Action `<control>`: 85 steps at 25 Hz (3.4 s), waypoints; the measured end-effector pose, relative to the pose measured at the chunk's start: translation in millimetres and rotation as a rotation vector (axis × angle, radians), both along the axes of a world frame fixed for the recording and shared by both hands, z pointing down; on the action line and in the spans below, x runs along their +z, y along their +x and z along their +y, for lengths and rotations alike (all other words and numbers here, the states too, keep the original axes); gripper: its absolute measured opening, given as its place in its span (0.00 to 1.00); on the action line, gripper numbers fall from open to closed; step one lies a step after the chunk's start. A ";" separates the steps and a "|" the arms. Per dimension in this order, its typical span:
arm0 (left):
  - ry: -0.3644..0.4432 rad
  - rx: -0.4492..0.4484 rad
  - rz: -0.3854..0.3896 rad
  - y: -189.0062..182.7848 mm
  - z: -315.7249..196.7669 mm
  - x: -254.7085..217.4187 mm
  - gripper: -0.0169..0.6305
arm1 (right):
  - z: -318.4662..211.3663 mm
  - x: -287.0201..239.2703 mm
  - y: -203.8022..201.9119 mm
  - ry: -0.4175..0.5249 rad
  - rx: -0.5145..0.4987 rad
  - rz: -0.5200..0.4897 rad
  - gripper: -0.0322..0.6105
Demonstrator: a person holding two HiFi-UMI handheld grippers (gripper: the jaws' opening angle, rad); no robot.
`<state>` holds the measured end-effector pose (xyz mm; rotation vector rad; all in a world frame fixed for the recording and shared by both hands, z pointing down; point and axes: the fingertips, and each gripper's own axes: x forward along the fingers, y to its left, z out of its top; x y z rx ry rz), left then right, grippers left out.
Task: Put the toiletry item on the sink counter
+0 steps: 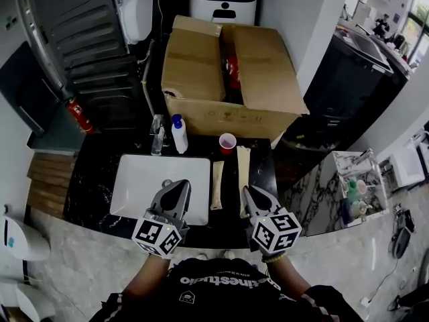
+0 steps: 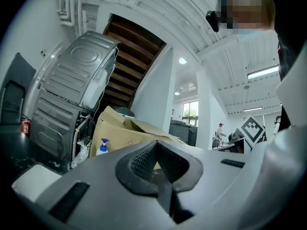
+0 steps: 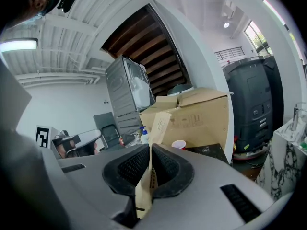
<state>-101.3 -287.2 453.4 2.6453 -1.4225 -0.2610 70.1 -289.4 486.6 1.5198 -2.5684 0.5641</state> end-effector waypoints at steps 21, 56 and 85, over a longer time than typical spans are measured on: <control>-0.053 -0.068 -0.017 -52.3 12.1 22.2 0.05 | -67.1 175.2 9.2 -0.384 0.099 0.153 0.13; -0.020 -0.002 -0.004 -7.4 1.7 0.7 0.05 | -49.1 32.5 27.5 -0.025 0.077 0.011 0.19; 0.018 0.147 -0.012 69.8 -4.3 -23.1 0.05 | 39.3 -88.6 -1.6 0.296 -0.166 -0.034 0.11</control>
